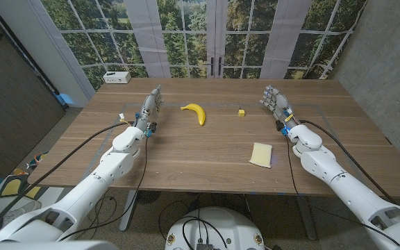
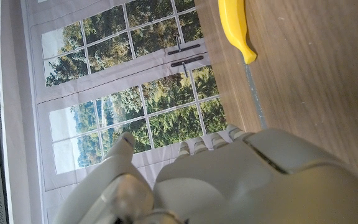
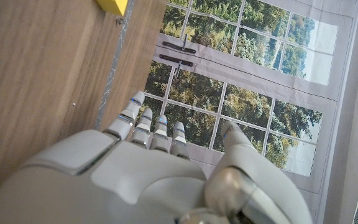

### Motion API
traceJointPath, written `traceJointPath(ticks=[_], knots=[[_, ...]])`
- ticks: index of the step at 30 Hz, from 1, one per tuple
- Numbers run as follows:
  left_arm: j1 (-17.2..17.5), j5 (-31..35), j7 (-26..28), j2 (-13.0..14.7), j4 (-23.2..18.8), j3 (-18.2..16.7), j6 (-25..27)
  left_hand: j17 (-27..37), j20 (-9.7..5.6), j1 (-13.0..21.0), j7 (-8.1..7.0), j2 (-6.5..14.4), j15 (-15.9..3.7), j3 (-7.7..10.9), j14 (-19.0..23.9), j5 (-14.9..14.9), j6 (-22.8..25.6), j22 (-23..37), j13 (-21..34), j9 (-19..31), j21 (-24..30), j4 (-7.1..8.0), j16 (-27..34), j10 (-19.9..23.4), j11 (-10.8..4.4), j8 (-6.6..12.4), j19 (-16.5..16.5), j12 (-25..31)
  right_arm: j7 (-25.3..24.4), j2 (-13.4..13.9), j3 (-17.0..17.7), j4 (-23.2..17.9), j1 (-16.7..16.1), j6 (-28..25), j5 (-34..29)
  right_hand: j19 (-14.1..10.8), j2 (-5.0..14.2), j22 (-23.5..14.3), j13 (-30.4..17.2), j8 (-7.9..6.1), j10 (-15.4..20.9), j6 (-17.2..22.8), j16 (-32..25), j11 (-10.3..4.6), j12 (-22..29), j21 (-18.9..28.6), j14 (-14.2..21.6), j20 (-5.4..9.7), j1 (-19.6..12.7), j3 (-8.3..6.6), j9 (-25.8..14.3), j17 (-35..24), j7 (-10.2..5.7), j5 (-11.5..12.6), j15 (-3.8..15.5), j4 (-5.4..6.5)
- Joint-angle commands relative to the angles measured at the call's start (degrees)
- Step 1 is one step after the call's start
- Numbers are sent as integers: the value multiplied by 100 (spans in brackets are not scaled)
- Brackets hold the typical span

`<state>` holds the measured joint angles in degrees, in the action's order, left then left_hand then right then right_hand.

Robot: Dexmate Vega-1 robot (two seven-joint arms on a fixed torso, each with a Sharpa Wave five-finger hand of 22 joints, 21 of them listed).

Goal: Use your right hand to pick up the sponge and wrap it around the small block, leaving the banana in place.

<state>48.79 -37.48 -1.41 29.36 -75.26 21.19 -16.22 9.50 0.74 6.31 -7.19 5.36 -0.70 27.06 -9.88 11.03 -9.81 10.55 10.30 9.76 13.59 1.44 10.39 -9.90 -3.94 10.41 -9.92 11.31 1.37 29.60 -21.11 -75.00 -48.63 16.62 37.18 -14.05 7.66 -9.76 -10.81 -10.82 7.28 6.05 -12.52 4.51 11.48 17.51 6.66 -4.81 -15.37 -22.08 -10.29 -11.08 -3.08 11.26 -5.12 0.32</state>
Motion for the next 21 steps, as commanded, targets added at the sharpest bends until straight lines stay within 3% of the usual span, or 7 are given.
traceJointPath(ticks=[1, 21], knots=[[70, -8, 66, 5, -89, 5, 60, 29, 46, 48, -54, 0, 32, 35, -942, 27, -869, 30, 19, 23, 36, -2, 26, -935, 58, 37, -50, 43, -190, 172, 10, -251, -145, 23, -231, -23, -10, -29, -21, -28, 49, 70, -30, 7, 36, 11, 46, -30, -70, -37, -8, -29, -11, 23, -18, -21], [114, -6, -37, 75, -236, 74, 163, 32, 130, 48, -62, -9, 45, 15, -863, 24, -772, 34, 24, 26, 36, -25, 26, -833, 152, 49, 8, 71, -929, 1244, -50, -1760, -708, -805, -1372, -19, -40, -33, -23, -68, 183, 252, -41, -15, 60, -51, 128, -102, -178, -41, -9, -25, -14, 6, 21, -146]])
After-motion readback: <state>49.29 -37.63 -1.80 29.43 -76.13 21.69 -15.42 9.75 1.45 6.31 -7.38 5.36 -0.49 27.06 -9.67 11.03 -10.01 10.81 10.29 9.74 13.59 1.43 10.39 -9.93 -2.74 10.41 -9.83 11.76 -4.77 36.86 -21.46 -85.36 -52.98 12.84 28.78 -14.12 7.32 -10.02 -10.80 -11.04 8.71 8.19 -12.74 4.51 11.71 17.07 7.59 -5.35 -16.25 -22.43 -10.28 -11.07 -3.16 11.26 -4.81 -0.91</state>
